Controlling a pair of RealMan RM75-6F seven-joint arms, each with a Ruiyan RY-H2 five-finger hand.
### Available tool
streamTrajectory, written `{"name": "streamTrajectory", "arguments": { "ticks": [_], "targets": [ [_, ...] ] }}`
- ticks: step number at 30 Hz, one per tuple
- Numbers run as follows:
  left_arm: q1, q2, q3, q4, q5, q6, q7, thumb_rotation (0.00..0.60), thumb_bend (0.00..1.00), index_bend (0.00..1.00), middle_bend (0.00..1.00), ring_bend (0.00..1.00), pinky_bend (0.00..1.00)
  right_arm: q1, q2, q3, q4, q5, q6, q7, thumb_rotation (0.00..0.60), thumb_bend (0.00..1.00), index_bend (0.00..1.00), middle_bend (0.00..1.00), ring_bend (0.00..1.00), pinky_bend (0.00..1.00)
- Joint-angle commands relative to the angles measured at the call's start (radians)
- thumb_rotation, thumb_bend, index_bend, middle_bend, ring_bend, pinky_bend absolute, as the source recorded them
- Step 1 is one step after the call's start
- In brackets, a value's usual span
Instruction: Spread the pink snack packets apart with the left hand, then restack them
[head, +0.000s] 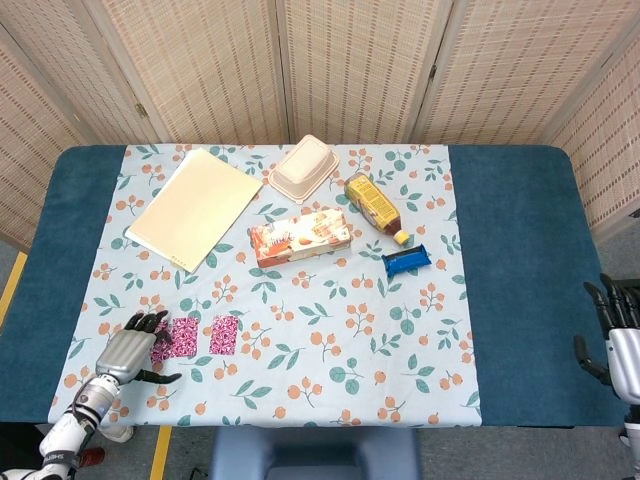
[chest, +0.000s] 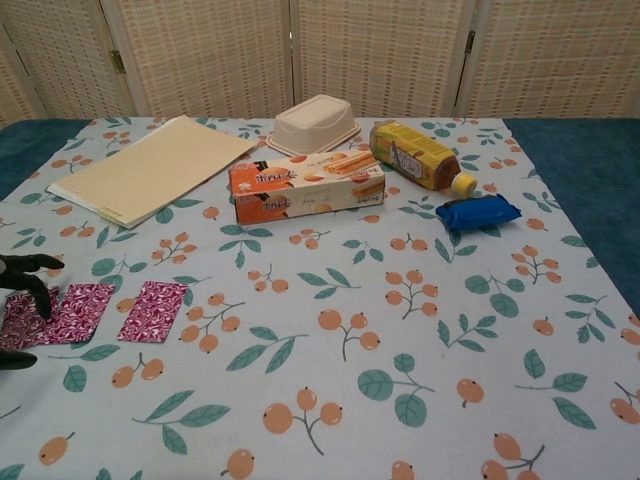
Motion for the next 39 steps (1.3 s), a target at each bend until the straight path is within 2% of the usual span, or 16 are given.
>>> {"name": "streamTrajectory", "arguments": {
  "ticks": [1,19,25,39],
  "targets": [
    [0.005,0.0,0.004,-0.004,0.0,0.002,0.007,0.315,0.16,0.34,0.0,0.0,0.0,0.0,0.0,0.0,0.001,0.0,-0.001,0.0,0.6,0.5,0.08,0.0,0.0,0.0],
    [0.029,0.026,0.006,0.013,-0.06,0.002,0.034,0.317,0.16,0.34,0.0,0.0,0.0,0.0,-0.001,0.0,-0.003,-0.004,0.001,-0.001,0.6,0.5,0.09,0.0,0.0,0.0],
    [0.042,0.046,0.006,-0.017,-0.024,0.023,0.01,0.315,0.16,0.34,0.0,0.0,0.0,-0.002,-0.002,-0.001,-0.004,-0.007,0.005,-0.002,0.6,0.5,0.09,0.0,0.0,0.0],
    [0.041,0.022,0.025,-0.062,0.026,0.02,0.056,0.315,0.16,0.34,0.0,0.0,0.0,-0.011,-0.001,-0.003,0.003,-0.006,0.012,0.008,0.6,0.5,0.09,0.0,0.0,0.0]
  ]
}}
